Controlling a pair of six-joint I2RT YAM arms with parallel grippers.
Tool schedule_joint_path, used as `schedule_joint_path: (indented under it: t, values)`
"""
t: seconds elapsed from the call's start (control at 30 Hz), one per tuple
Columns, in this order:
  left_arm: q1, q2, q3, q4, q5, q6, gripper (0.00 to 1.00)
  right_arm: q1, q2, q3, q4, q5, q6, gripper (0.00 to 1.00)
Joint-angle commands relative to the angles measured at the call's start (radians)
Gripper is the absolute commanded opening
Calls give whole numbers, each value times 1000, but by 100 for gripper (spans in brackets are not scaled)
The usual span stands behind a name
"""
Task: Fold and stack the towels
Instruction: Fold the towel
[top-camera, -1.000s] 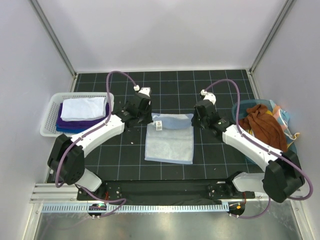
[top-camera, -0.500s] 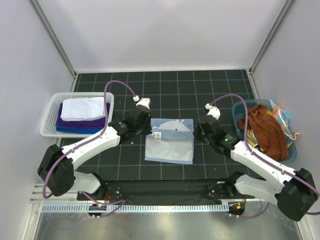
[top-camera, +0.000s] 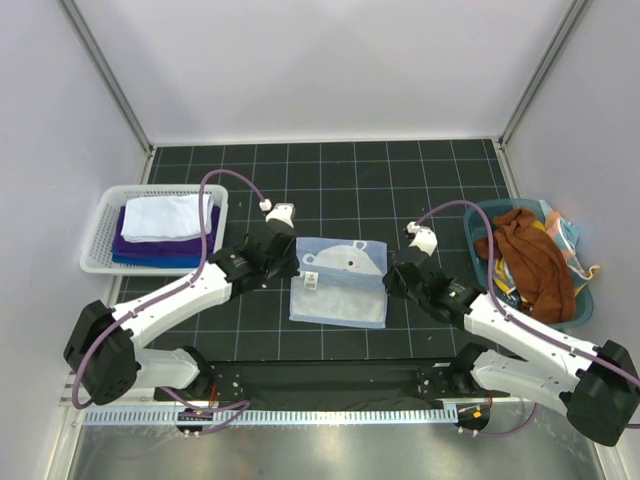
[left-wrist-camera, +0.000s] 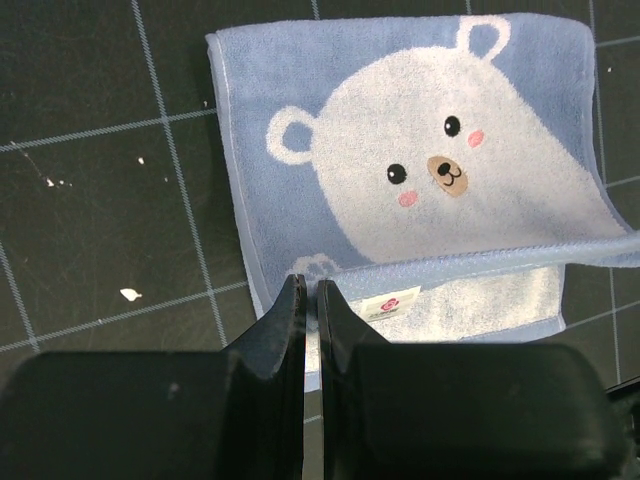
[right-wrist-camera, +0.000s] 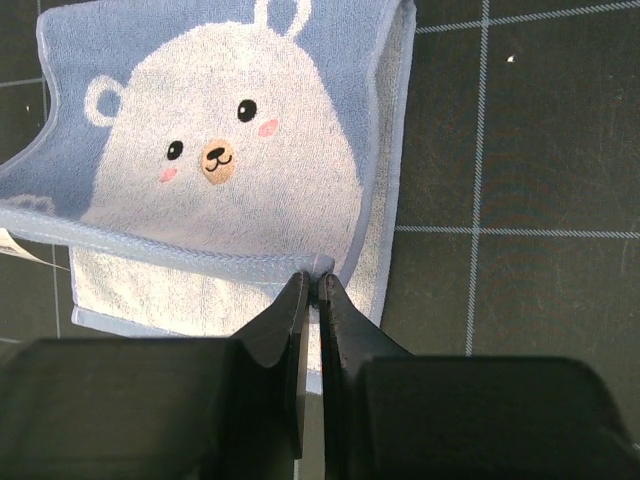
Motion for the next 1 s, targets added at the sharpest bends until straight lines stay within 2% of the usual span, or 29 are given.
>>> schedule_joint_path:
  t: [0.0, 0.97]
  values:
    - [-5, -33, -10, 4, -32, -11, 0, 14, -21, -6, -7, 52, 32, 1]
    - [-55, -10, -156, 25, -21, -132, 3, 51, -47, -147, 47, 29, 87, 1]
